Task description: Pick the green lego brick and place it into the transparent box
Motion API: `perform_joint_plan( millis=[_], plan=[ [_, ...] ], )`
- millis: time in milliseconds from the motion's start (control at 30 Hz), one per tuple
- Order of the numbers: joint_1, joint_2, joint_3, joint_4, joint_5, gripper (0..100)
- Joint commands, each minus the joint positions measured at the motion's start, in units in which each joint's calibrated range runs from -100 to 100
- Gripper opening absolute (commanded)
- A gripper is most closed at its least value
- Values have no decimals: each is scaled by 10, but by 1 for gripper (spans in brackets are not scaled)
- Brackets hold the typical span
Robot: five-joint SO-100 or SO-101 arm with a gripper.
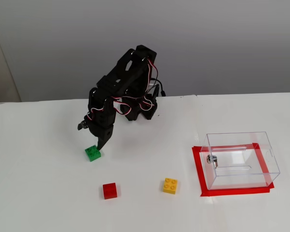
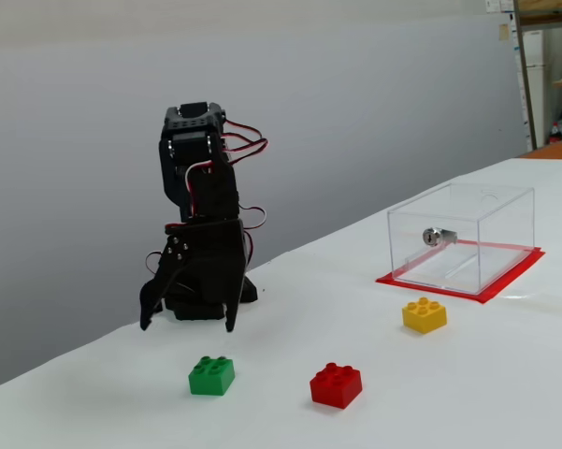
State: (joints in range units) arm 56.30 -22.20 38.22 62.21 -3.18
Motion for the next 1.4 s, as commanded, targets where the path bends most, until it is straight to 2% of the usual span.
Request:
perform_joint_plan(
  millis=[0, 567, 1133, 1200, 1367],
  plan=[
    [-11, -2, 8, -31, 3, 43],
    [-16, 138, 16, -124, 4, 43],
    [-23, 179, 25, -130, -1, 42],
    [-23, 179, 25, -130, -1, 37],
    [-23, 178, 25, -130, -1, 19]
  ],
)
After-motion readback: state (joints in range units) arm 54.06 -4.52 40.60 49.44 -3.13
